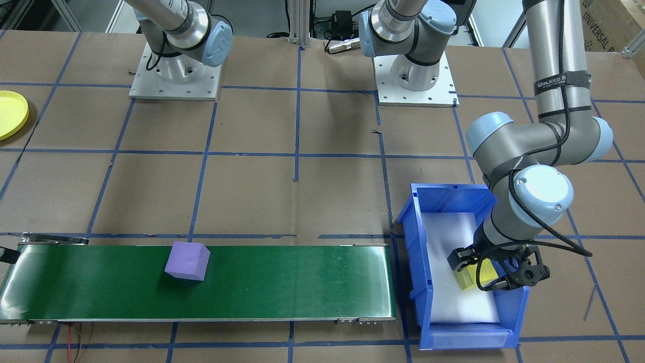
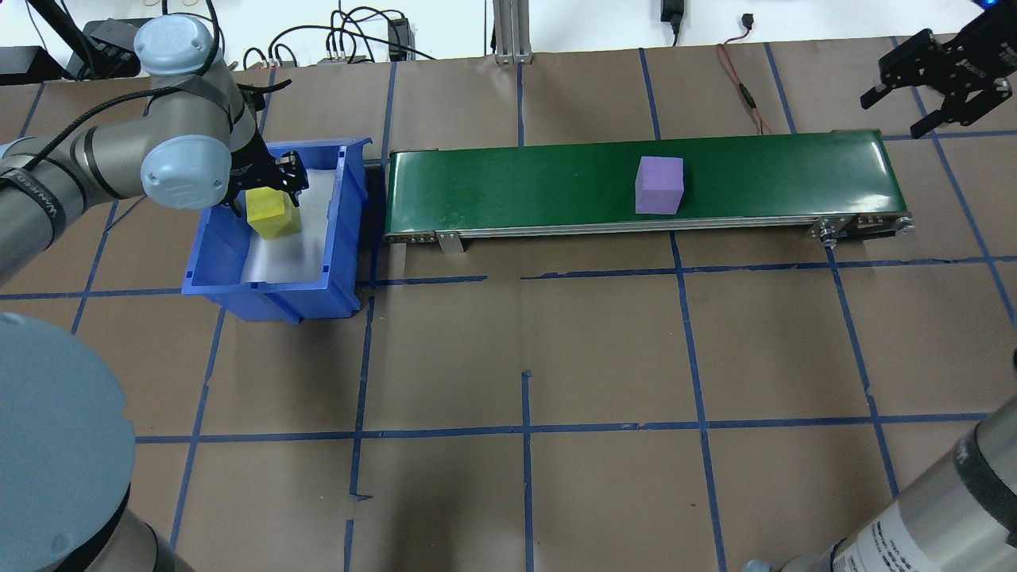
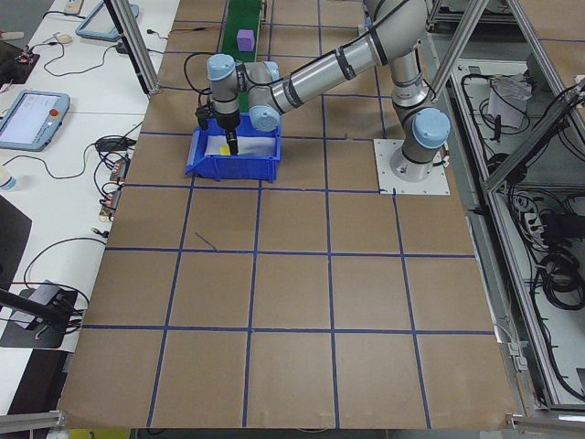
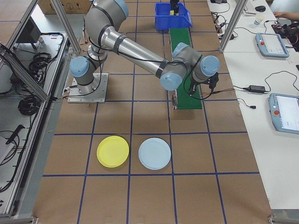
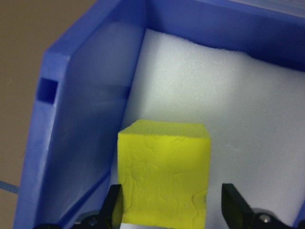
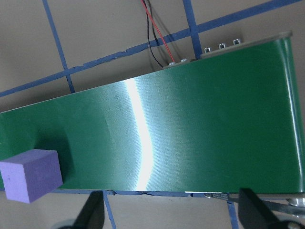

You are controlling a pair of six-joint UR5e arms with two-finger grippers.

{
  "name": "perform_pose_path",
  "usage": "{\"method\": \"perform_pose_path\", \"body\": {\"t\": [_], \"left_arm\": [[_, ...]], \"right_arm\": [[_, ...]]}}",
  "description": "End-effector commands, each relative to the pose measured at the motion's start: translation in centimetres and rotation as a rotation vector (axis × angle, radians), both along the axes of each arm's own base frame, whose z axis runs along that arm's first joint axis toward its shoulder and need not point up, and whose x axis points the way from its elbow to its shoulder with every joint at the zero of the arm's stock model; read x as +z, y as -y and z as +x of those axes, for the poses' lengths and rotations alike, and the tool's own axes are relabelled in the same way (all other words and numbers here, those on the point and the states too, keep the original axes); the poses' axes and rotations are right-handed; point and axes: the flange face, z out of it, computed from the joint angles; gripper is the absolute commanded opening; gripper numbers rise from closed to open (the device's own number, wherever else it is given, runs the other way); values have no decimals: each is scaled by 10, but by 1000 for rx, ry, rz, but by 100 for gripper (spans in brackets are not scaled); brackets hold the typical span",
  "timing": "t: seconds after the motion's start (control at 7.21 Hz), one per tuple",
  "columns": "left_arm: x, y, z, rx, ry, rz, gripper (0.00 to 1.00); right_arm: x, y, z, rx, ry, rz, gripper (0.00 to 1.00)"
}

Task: Move block left to right into plate

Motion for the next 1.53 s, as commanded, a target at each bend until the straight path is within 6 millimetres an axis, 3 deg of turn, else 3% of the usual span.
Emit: {"method": "perform_pose_path", "body": {"t": [0.0,0.28,0.69,1.11,1.39], "left_arm": [[-1,0,1,3,7,4,88],[-9,3,2,3,11,9,88],[-9,4,1,1,11,1,85],[-10,4,1,-8,9,4,60],[12,2,-1,-9,14,-33,59]], "right_arm": [[-34,-11,1,86,86,-19,100],[-35,-13,3,336,93,-163,100],[-42,-15,9,299,143,-158,100],[-40,-12,6,212,113,-122,100],[-40,-10,4,207,99,-123,100]]}}
